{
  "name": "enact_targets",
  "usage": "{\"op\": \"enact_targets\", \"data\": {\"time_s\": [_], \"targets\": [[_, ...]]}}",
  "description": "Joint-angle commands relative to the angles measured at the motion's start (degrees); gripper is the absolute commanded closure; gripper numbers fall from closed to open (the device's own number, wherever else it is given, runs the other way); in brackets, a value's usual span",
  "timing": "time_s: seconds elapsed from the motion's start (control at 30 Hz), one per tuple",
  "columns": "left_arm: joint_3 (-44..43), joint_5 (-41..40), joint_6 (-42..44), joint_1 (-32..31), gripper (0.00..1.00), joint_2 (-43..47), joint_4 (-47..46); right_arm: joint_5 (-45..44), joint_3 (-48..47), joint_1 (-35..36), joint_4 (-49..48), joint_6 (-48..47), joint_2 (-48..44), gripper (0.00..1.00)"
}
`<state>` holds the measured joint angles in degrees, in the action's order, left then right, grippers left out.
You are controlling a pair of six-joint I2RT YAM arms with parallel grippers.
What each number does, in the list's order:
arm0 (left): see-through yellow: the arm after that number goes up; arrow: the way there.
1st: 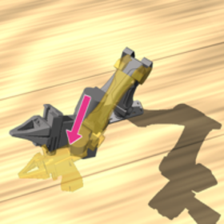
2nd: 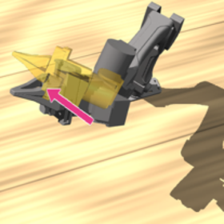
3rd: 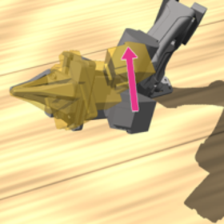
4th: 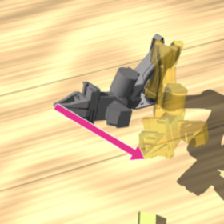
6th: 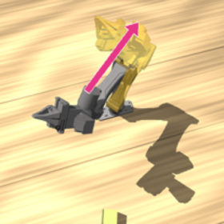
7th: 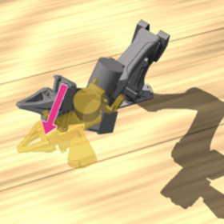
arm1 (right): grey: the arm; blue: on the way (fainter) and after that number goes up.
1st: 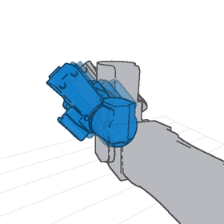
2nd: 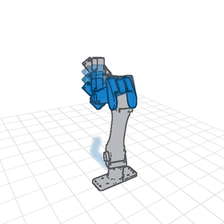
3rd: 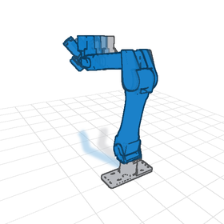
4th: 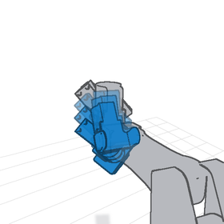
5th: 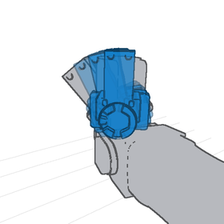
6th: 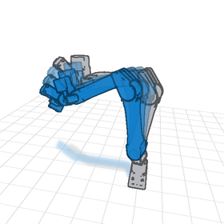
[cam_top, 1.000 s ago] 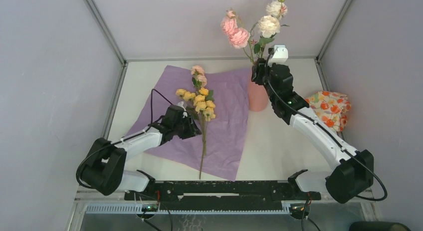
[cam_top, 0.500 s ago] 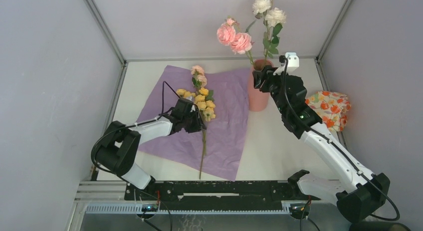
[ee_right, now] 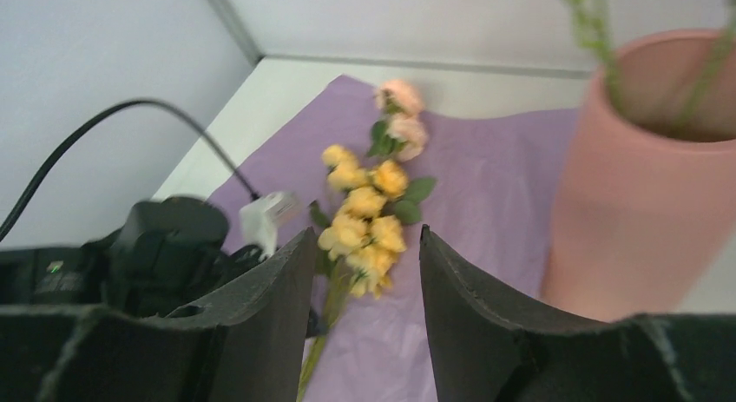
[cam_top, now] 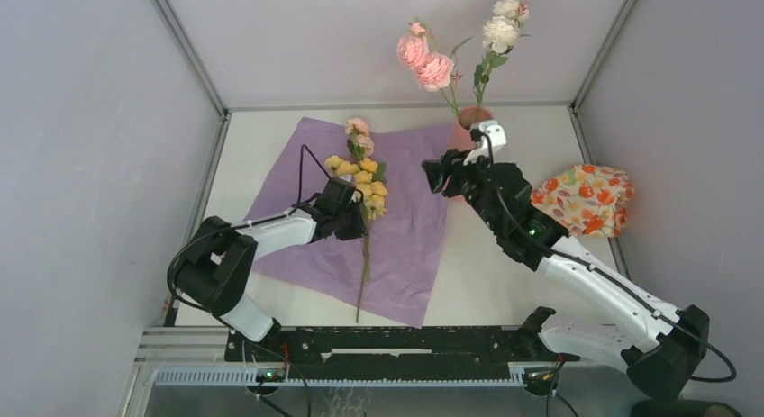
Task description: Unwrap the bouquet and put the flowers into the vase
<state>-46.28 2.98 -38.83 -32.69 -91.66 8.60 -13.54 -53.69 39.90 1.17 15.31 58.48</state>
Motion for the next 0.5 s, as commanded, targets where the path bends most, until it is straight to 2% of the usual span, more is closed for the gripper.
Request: {"op": "enact_targets", "data": {"time_s": [0.0,0.2,0.47], "targets": [[-1.54,-2.80,2.26,-0.20,0.86,6.45,2.28,-1.81,0.24,6.46,-1.69,0.03,-0.60,0.45],[0.58,-4.35,3.62,-0.27,0.86,14.05,2.78,0.71,0.96,11.70,-1.81,1.61,3.89,0.46],[3.96,-1.56,4.54,-0.21,0.86,21.29,-0.07,10.46,1.40,11.89,-3.83,7.81,12.77,0.46]]}}
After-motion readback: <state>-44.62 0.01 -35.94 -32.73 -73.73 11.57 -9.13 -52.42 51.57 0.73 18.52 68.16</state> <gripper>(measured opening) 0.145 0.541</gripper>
